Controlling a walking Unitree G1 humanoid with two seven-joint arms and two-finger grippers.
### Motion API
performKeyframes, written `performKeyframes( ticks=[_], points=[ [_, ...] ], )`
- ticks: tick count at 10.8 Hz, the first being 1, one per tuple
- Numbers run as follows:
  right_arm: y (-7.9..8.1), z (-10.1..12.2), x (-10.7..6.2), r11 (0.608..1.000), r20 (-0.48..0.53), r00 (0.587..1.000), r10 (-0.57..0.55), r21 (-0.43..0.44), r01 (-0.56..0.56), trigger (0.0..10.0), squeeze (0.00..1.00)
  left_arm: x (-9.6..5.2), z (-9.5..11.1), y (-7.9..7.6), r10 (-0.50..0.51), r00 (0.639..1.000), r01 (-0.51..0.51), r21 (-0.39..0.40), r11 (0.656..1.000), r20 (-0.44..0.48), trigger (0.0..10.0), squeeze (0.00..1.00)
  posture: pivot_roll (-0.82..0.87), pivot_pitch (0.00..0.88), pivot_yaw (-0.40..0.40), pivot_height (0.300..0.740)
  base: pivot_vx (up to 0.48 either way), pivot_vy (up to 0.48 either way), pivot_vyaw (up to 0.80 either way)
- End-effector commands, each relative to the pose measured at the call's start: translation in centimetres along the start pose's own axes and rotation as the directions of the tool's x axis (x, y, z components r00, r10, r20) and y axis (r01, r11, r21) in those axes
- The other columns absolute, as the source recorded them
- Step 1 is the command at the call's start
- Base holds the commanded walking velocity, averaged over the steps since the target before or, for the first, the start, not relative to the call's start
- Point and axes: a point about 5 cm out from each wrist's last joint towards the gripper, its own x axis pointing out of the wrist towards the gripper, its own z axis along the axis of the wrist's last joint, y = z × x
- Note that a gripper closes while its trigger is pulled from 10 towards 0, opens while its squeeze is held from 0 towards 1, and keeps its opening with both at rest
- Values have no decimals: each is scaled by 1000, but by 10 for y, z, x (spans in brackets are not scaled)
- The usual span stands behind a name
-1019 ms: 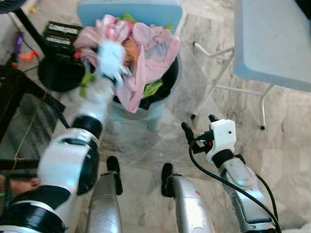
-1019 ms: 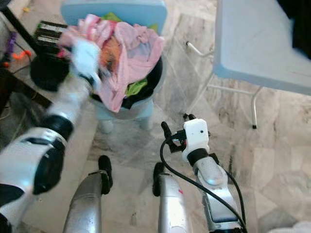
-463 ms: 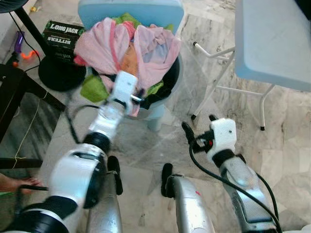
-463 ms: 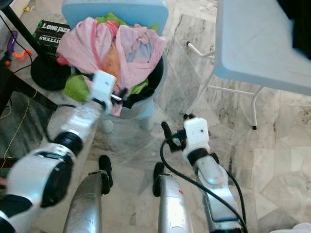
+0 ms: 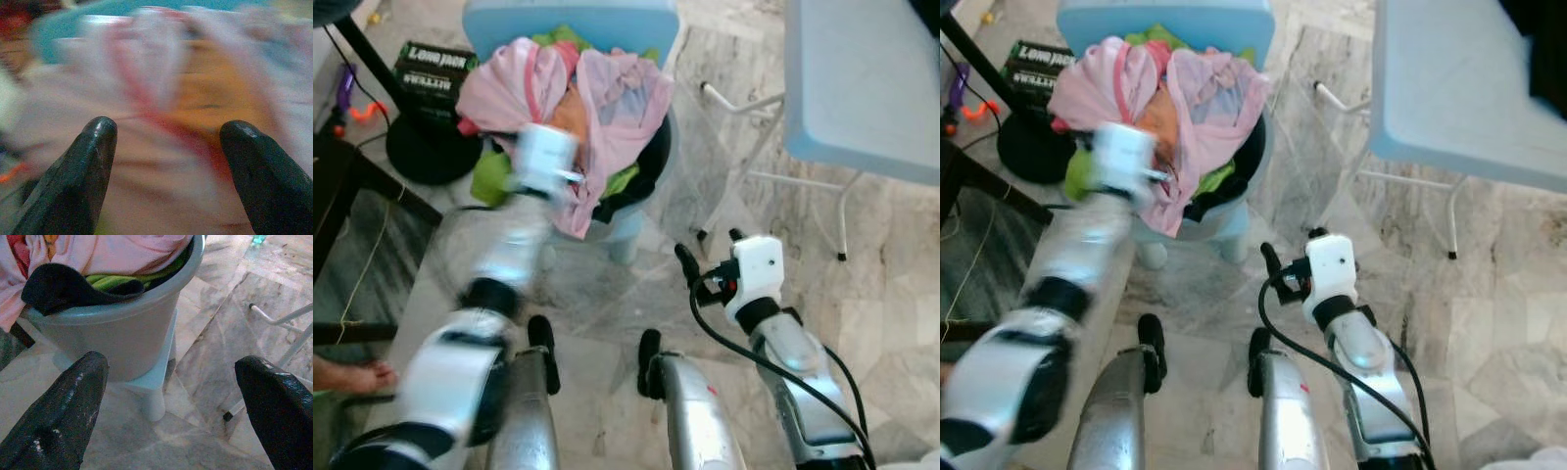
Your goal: Hang hanger
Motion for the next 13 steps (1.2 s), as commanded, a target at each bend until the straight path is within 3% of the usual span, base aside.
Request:
performKeyframes(
  ticks=[1,2,3,5,7,10,11,13],
  points=[
    [2,-11,-5,1000,-39,999,0,12,0,10000,0,-8,-6,2,28,1000,-28,-4,1000,-12,10000,0,-126,480,-99,740,0,0,0],
    [3,-12,-3,1000,-39,999,3,17,-3,10000,0,-14,-4,16,87,996,-88,20,996,13,10000,0,-126,480,-99,740,0,0,0],
    [4,-12,-1,1000,-37,999,3,21,-2,10000,0,-22,-14,33,119,993,-117,56,992,-21,10000,0,-83,484,-87,740,0,0,0],
    [4,-12,-2,1000,-36,999,0,21,1,10000,0,-26,-31,59,130,987,-119,117,986,-98,10000,0,-106,492,-95,740,0,0,0],
    [-3,-13,-14,1000,-55,998,-17,8,18,10000,0,-22,-32,80,99,986,-74,186,980,-133,10000,0,-142,502,-113,740,0,0,0],
    [-8,-14,-18,1000,-67,998,-16,-9,15,10000,0,-2,-4,81,33,997,-17,209,978,-73,10000,0,-160,511,-134,740,0,0,0],
    [-5,-12,-16,1000,-66,998,-3,-9,2,10000,0,4,5,72,-5,999,14,193,981,-48,10000,0,-162,517,-138,740,0,0,0],
    [-4,-11,-17,1000,-65,998,3,-15,-4,10000,0,7,1,59,-69,996,79,185,980,-58,10000,0,-174,509,-142,740,0,0,0]
  ],
)
